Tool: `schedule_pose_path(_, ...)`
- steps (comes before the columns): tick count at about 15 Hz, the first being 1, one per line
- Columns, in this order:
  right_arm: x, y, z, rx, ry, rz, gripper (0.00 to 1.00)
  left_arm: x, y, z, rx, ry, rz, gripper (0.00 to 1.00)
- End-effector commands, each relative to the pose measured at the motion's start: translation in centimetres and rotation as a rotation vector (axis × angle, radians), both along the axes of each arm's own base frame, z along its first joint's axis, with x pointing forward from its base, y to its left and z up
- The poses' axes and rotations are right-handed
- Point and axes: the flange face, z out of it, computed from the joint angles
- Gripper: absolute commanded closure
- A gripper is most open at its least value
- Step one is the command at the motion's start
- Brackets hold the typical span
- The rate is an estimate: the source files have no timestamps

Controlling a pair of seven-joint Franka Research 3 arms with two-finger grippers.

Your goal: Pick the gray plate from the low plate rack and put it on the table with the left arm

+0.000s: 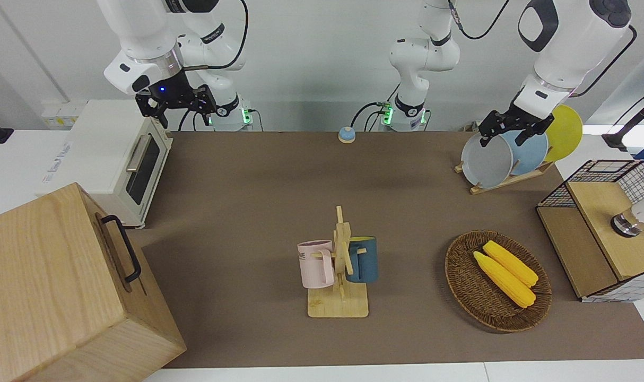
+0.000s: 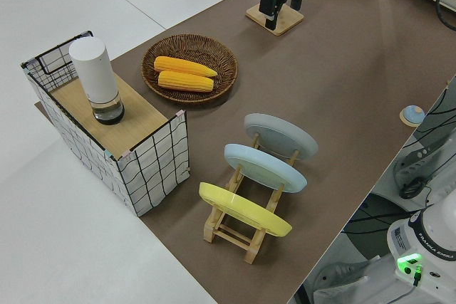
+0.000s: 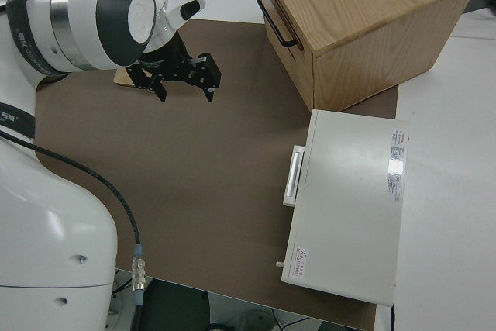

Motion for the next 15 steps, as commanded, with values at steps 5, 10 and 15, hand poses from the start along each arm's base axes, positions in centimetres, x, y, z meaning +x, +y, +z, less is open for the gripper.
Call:
schedule_pose_path(5,-0.2,-0.2,0.5,-0.009,0.001,-0.016,0.017,0.2,0.1,1.0,0.003,-0.019,0.039,0.00)
schedule_pose_path(10,-0.2,-0.2,0.5,-0.009,0.001,-0.016,0.017,0.1,0.1,0.6,0.003,-0.012,0.052,0.00)
schedule_pose_path(15,-0.2,-0.2,0.5,-0.009,0.001,-0.016,0.017,-0.9,1.2,-0.9,0.052,0.016,0.053,0.00)
